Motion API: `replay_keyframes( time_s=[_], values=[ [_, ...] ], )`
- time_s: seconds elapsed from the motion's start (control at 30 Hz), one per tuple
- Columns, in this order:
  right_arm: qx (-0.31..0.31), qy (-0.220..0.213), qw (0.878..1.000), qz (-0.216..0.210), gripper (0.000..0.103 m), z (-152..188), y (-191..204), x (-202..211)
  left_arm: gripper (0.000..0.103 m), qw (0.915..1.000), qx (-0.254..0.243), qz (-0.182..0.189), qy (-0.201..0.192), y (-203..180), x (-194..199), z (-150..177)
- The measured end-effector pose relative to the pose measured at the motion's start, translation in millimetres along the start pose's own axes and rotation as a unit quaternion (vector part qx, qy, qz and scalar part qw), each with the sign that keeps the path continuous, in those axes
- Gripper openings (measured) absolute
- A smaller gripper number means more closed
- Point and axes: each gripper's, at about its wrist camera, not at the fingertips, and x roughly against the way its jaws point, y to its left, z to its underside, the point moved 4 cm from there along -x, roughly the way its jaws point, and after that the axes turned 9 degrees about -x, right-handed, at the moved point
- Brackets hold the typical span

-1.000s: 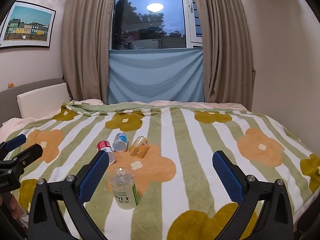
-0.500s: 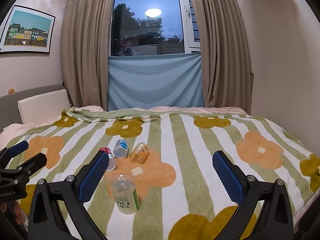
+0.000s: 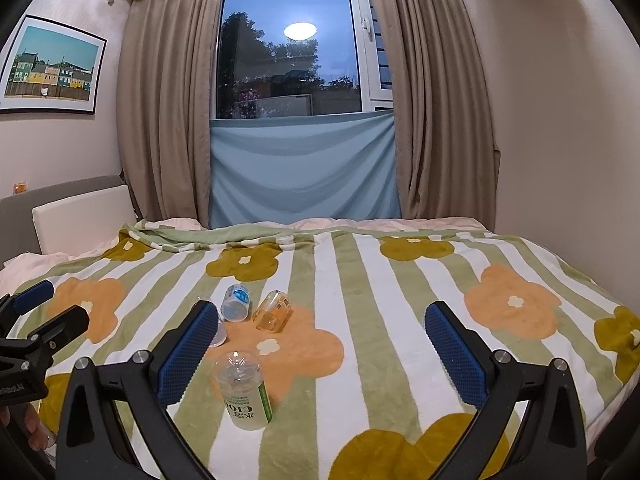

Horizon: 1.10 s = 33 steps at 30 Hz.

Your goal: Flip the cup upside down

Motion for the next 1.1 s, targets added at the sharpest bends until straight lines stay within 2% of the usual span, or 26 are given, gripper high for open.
replay_keyframes(
  time_s=[0.27, 0.83, 1.1],
  values=[
    [-0.003, -0.003, 1.000, 0.002, 0.103, -3, -4, 0, 0.103, 1.0000, -0.004, 0.000, -0.004, -4, 2, -2],
    [0.003, -0.004, 1.000, 0.005, 0.103, -4, -5, 1, 0.103, 0.9991, -0.016, -0.025, -0.032, -5, 14, -6],
    [0.005, -0.003, 1.000, 0.003, 0.103, -5, -1, 2, 0.103, 0.9985, -0.002, -0.027, -0.047, 0, 17, -6]
  ],
)
